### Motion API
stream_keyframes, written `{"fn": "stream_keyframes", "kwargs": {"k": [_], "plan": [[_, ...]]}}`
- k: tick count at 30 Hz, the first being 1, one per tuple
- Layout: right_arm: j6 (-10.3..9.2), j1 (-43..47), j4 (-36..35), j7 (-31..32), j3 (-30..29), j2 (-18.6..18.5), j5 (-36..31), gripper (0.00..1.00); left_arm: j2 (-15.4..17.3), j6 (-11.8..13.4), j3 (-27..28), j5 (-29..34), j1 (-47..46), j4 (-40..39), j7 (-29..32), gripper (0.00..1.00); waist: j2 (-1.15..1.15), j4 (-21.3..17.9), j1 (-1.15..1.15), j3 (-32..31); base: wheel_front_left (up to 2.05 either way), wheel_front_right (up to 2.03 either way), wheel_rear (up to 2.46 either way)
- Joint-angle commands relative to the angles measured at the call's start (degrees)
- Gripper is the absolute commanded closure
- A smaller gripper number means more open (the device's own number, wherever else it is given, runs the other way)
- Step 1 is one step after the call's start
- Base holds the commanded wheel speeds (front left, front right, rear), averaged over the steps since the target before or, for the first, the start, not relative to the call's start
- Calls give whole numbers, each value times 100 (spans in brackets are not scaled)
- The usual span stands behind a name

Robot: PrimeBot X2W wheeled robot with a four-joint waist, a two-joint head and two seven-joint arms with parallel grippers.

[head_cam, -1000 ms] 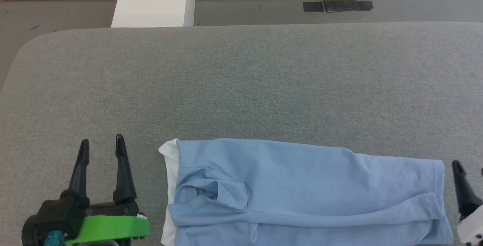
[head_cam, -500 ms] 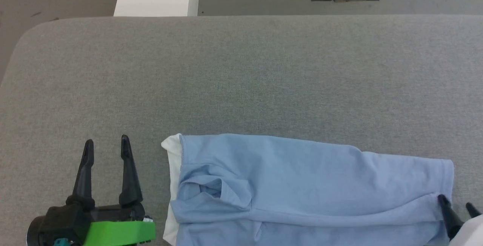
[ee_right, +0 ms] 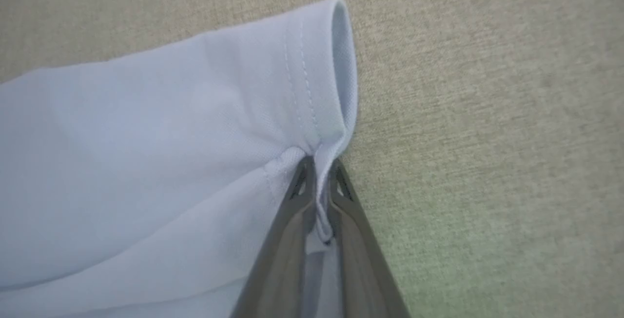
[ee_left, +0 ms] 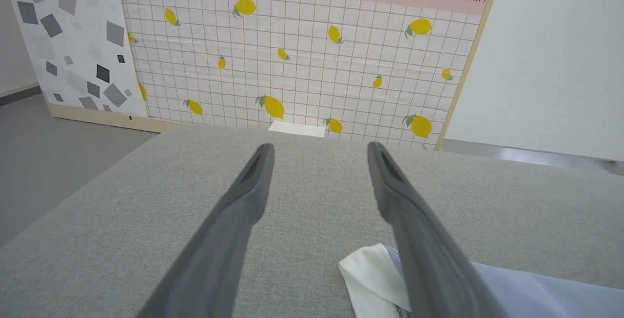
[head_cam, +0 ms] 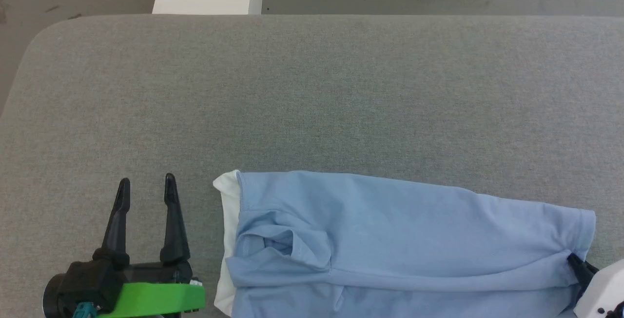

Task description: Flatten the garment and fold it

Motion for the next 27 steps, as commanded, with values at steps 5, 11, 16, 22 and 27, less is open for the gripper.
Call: {"fn": "stream_keyframes", "kwargs": {"k": [5, 11, 16, 22, 27], "plan": [[-14, -108, -1, 71, -263, -117, -199, 100, -54, -46, 63, 74, -52, 63, -27, 0, 0, -7, 0, -82, 0, 0, 0], [-14, -304, 238, -104, -904, -612, -480, 100, -74, -85, 48, 102, -44, 112, -27, 0, 0, -18, 0, -123, 0, 0, 0], [-14, -407, 493, -268, -1295, -899, -674, 100, -84, -102, 37, 105, -56, 147, -27, 0, 0, -14, 0, -138, 0, 0, 0], [-14, -492, 181, -214, -904, -719, -363, 100, -91, -96, 37, 81, -22, 207, -27, 0, 0, -58, 0, -217, 0, 0, 0], [-14, -325, -676, 177, -168, -161, 199, 100, -94, -106, 7, 22, -16, 251, -27, 0, 0, -43, 0, -329, 0, 0, 0]]}}
